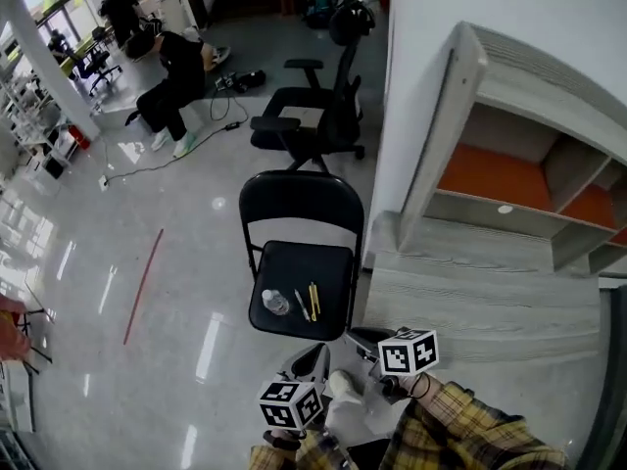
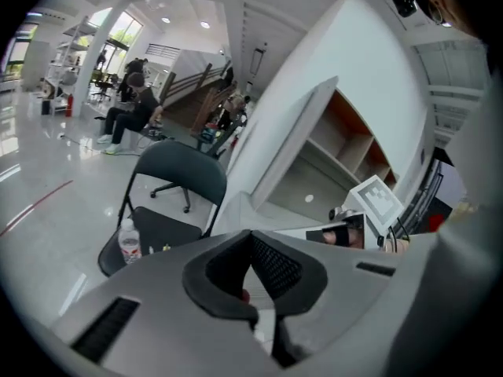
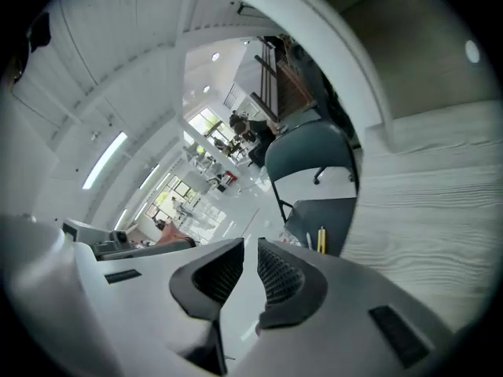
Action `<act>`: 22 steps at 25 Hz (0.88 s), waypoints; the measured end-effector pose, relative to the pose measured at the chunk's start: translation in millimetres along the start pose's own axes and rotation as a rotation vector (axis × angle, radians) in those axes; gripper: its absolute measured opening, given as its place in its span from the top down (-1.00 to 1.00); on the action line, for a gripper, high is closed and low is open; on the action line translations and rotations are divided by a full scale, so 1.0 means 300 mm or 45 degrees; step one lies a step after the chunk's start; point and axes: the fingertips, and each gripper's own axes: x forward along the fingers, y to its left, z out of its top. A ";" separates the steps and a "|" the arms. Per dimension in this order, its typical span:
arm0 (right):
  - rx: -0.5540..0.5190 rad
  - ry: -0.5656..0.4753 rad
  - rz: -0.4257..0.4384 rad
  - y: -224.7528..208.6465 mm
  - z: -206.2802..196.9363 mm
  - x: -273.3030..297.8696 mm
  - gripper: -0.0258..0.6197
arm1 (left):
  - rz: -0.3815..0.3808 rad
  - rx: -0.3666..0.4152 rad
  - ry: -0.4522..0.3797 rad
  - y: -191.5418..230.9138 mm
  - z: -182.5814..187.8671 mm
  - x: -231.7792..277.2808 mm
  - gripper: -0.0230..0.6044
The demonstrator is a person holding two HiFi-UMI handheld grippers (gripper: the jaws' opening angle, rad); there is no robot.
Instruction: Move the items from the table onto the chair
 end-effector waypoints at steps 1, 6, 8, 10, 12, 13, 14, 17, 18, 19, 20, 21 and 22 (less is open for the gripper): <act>0.015 -0.053 -0.027 -0.034 0.017 -0.100 0.72 | -0.045 0.031 0.014 -0.080 0.005 0.029 0.91; 0.102 -0.370 -0.217 -0.250 0.080 -0.632 0.72 | -0.253 0.151 0.078 -0.524 -0.020 0.191 0.91; 0.086 -0.487 -0.273 -0.317 0.116 -0.830 0.72 | -0.330 0.204 0.077 -0.703 -0.014 0.264 0.91; 0.028 -0.578 -0.323 -0.364 0.146 -1.014 0.72 | -0.406 0.255 0.068 -0.877 -0.008 0.330 0.91; -0.055 -0.647 -0.385 -0.399 0.160 -1.182 0.74 | -0.470 0.296 0.062 -1.036 -0.018 0.381 0.91; -0.095 -0.674 -0.419 -0.414 0.160 -1.258 0.76 | -0.494 0.314 0.061 -1.107 -0.029 0.401 0.91; -0.132 -0.695 -0.452 -0.428 0.157 -1.327 0.77 | -0.513 0.328 0.063 -1.171 -0.045 0.419 0.91; -0.222 -0.737 -0.526 -0.463 0.142 -1.492 0.81 | -0.549 0.363 0.073 -1.326 -0.097 0.461 0.91; -0.249 -0.744 -0.545 -0.473 0.136 -1.535 0.82 | -0.556 0.373 0.077 -1.367 -0.114 0.473 0.91; -0.276 -0.747 -0.566 -0.482 0.129 -1.572 0.83 | -0.562 0.382 0.081 -1.402 -0.128 0.483 0.91; -0.301 -0.749 -0.589 -0.492 0.121 -1.604 0.83 | -0.568 0.389 0.086 -1.433 -0.141 0.492 0.91; -0.321 -0.751 -0.613 -0.502 0.113 -1.633 0.84 | -0.572 0.395 0.090 -1.458 -0.150 0.500 0.91; -0.333 -0.755 -0.634 -0.514 0.107 -1.658 0.85 | -0.575 0.402 0.094 -1.480 -0.156 0.507 0.91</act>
